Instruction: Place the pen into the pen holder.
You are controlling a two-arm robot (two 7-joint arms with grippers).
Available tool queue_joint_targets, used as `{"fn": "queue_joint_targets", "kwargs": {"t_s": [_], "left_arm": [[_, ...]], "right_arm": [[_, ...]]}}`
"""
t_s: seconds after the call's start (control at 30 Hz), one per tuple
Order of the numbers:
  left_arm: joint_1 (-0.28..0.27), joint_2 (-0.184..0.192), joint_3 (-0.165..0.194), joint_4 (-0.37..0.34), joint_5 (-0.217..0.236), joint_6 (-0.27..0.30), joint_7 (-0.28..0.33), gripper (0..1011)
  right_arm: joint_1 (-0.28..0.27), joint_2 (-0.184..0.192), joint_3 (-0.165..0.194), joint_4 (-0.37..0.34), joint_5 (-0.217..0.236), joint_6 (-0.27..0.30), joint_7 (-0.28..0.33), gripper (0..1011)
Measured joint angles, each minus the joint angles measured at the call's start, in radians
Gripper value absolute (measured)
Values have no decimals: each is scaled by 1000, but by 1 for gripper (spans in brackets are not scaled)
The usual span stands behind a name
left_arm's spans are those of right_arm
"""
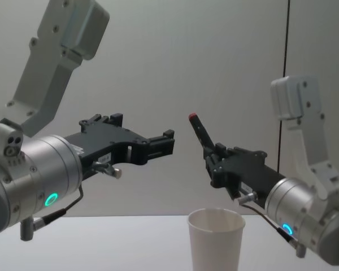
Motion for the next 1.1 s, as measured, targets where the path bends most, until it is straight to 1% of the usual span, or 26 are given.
{"fn": "queue_joint_targets", "kwargs": {"t_s": [0.27, 0.63, 0.67, 0.7, 0.73, 0.77, 0.9, 0.93, 1.1], "left_arm": [[0, 0, 0, 0, 0, 0, 0, 1000], [0, 0, 0, 0, 0, 0, 0, 999], [0, 0, 0, 0, 0, 0, 0, 1000], [0, 0, 0, 0, 0, 0, 0, 999], [0, 0, 0, 0, 0, 0, 0, 1000], [0, 0, 0, 0, 0, 0, 0, 1000], [0, 0, 0, 0, 0, 0, 0, 1000], [0, 0, 0, 0, 0, 0, 0, 1000], [0, 0, 0, 0, 0, 0, 0, 1000]], "right_arm": [[22, -10, -1, 55, -4, -8, 5, 177], [45, -21, -2, 105, -7, -12, 8, 180], [48, -22, -2, 111, -7, -12, 8, 205], [48, -22, -2, 111, -7, -12, 8, 205], [50, -23, -3, 116, -7, -12, 9, 259], [51, -24, -3, 118, -7, -12, 9, 277], [56, -26, -3, 128, -8, -12, 9, 401], [56, -27, -3, 129, -8, -12, 9, 447], [59, -28, -2, 131, -8, -11, 9, 587]]}}
